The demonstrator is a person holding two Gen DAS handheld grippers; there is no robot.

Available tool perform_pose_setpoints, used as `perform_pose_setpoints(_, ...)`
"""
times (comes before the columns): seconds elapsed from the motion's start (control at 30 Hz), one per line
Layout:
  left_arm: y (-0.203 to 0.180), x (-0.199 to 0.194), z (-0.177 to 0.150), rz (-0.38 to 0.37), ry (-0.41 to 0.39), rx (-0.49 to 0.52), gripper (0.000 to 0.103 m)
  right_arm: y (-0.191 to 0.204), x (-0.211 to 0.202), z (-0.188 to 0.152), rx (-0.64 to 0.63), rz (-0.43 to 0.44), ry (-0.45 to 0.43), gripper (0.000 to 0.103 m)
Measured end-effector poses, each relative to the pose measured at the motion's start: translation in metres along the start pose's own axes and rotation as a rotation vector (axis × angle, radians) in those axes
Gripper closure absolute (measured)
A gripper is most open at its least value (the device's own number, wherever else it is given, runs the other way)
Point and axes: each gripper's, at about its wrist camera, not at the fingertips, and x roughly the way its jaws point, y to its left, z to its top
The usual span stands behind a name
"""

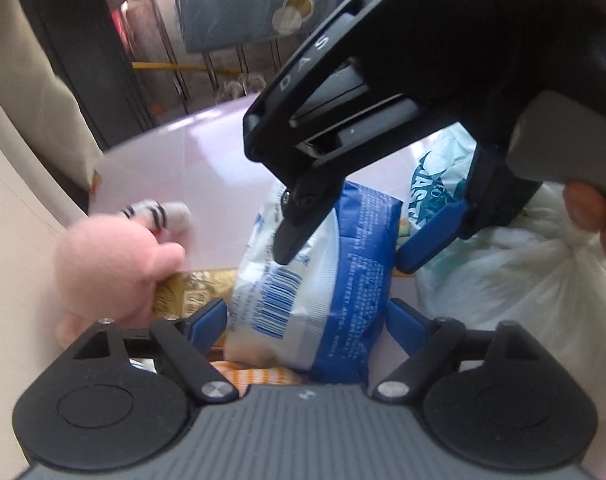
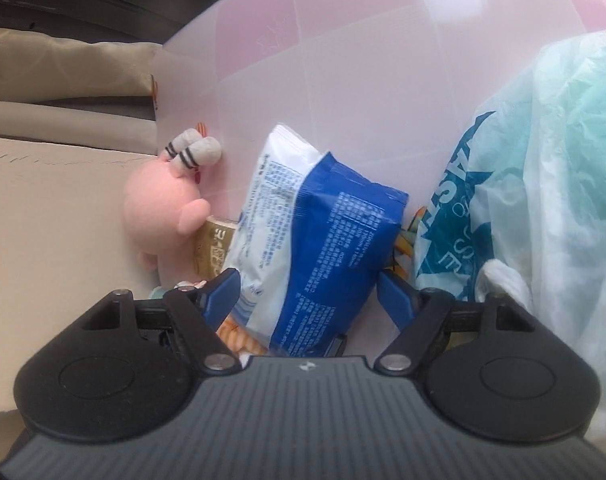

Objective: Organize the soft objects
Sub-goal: 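Reach the right gripper to the blue-and-white wipes packet and grasp it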

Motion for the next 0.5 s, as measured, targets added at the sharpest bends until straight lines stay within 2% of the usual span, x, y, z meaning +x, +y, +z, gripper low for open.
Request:
perform_pose_setpoints(0.17, 0.002, 0.002, 0.0, 0.028, -0.014, -0.028, 0.023, -0.002, 0.01, 0.002, 0.01, 0.032, -0.01, 0.025)
perform_pose_setpoints(0.27, 0.004, -0.004, 0.003, 0.03, -0.022, -0.063, 0.032, -0.003, 0.006, 0.0, 0.002, 0.039, -0.06, 0.031)
perform_pose_setpoints(0.3, 0.004, -0.009, 0.003, 0.029, -0.028, -0.074, 0.034, -0.003, 0.004, -0.001, 0.001, 0.043, -0.075, 0.036)
perform_pose_setpoints(0.5, 0.004, -0.03, 0.007, 0.045, -0.048, -0.092, 0.036, -0.004, -0.014, -0.01, -0.007, 0.085, -0.113, 0.042)
